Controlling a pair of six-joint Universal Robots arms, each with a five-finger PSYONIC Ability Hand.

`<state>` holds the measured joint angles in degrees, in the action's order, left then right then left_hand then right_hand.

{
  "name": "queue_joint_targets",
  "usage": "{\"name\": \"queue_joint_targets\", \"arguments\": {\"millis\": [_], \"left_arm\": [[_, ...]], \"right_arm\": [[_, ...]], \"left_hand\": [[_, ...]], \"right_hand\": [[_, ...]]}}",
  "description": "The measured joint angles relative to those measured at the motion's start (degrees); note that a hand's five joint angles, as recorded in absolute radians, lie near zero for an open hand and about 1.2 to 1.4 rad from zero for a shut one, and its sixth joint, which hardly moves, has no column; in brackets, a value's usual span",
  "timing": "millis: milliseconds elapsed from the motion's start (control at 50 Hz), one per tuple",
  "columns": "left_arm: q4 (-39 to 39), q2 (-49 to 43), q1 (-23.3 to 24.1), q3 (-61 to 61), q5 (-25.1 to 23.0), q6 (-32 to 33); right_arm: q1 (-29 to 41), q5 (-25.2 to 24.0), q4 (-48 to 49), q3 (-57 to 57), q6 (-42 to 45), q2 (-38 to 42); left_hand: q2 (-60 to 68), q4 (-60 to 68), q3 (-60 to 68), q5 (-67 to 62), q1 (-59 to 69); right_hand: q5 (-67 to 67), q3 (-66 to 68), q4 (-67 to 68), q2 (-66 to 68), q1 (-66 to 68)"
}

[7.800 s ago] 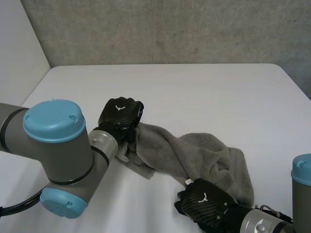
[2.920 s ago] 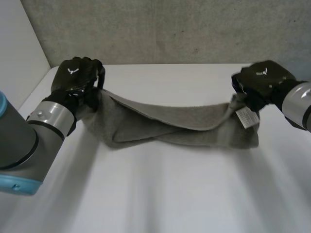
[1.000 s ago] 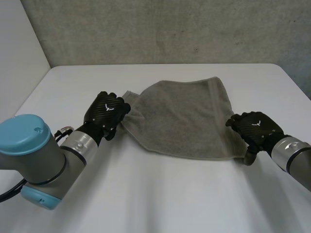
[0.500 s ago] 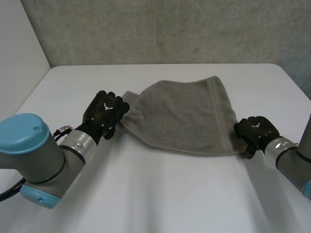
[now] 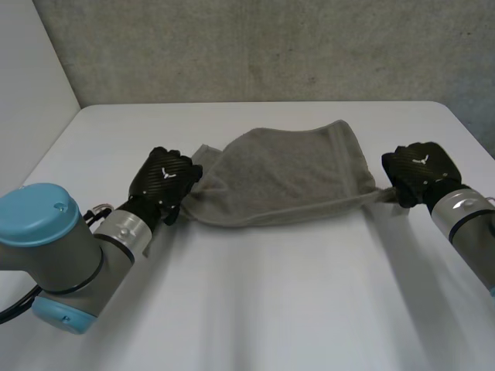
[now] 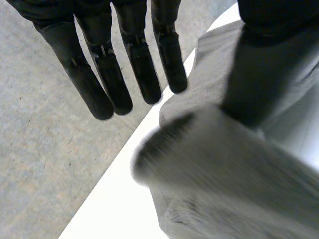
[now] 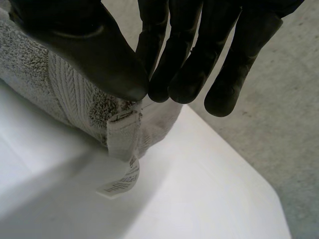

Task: Fold the towel.

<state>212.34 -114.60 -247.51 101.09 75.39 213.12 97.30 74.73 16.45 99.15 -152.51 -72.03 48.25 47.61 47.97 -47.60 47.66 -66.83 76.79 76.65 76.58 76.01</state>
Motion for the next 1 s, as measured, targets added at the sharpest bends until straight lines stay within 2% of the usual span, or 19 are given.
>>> {"name": "queue_joint_targets", "arguments": {"millis": [100,440,500,560,720,840,1000], "left_arm": [[-0.26,-0.43,-0.65,0.06,1.6,0.03],[-2.03,-1.81,-2.08,1.51,2.02,-0.57],[-2.43,-1.85,-2.32,2.3,2.22,-0.68],[-2.55,-1.72,-2.69,2.68,2.51,-0.61],[-2.67,0.65,-3.9,2.36,4.96,-0.3],[-2.89,5.62,-4.13,2.18,5.56,-0.75],[-3.2,17.02,-4.13,1.06,5.55,-0.98]], "right_arm": [[-0.47,0.13,-0.17,0.07,0.46,-1.59],[-2.23,0.54,-0.1,-0.17,2.79,-0.09],[-2.4,1.0,-0.06,-0.21,3.04,-0.02],[-2.48,1.83,-0.01,-0.25,3.17,-0.06],[-2.37,4.45,-0.11,-0.48,3.34,-1.17],[-2.27,4.91,-0.67,-1.13,3.28,-4.54],[-2.5,4.45,-5.86,-5.85,3.17,-15.16]], "left_hand": [[-7.34,-6.86,-7.88,8.14,-7.1],[-8.21,-7.26,-8.34,8.38,-7.53],[-5.36,-4.68,-5.19,4.73,-4.83],[2.68,3.36,3.07,-3.12,3.42],[36.7,37.61,37.43,-36.08,34.26],[38.06,39.9,40.39,-37.25,34.26],[38.07,39.9,40.56,-37.25,34.26]], "right_hand": [[0.0,0.03,0.0,0.0,0.0],[0.0,0.05,0.0,0.0,0.0],[0.0,0.05,0.0,0.0,0.0],[0.0,0.05,0.0,0.0,0.0],[0.0,0.05,0.0,0.0,0.35],[-0.25,0.06,0.0,0.0,0.76],[-0.25,0.06,0.0,0.0,0.76]]}}
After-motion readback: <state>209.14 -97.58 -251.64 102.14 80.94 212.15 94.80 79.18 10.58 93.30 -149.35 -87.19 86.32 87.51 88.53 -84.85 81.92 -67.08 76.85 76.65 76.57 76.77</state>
